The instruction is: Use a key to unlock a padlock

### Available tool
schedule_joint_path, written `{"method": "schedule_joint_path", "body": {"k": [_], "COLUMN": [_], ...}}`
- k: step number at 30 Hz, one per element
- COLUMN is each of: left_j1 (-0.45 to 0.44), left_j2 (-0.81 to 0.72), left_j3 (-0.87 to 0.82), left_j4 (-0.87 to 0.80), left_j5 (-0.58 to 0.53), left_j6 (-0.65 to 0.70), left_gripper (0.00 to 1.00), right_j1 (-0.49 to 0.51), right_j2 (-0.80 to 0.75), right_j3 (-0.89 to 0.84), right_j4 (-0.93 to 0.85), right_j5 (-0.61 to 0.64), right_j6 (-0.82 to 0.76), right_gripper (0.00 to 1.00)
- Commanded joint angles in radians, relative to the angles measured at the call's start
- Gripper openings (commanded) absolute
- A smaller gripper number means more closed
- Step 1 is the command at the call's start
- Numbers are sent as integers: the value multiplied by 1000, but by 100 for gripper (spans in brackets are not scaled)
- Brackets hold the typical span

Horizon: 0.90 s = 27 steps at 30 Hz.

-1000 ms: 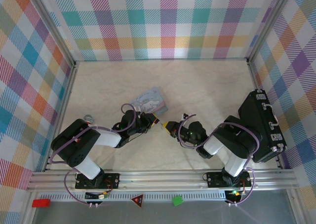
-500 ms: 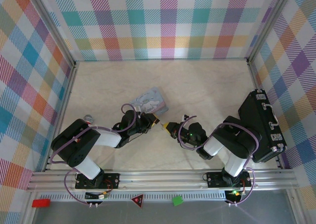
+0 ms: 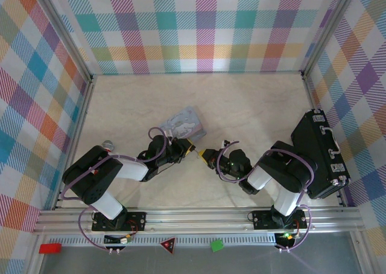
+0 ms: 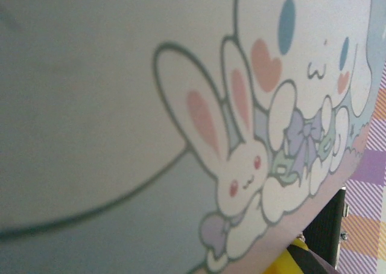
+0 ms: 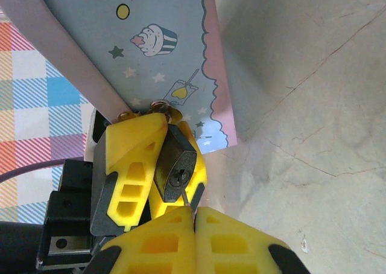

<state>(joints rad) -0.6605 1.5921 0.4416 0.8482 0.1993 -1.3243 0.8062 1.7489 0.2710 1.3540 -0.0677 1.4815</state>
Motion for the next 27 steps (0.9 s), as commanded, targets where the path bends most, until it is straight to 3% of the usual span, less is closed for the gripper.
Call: {"method": "schedule_joint_path", "body": {"k": [1,27], "left_j1": [-20,-51], "left_j2": [-14,-103], "left_j3": [-9,-31], "left_j4": [91,72], "left_j5": [14,-22], "left_j6": [-34,-44], "left_gripper": [6,6], "right_j1": [5,8], "right_j2": [13,11], "right_j3": [23,25], "right_j4": [53,54], "right_j5": [5,14], "right_j6": [7,50], "right_gripper": [0,0]}}
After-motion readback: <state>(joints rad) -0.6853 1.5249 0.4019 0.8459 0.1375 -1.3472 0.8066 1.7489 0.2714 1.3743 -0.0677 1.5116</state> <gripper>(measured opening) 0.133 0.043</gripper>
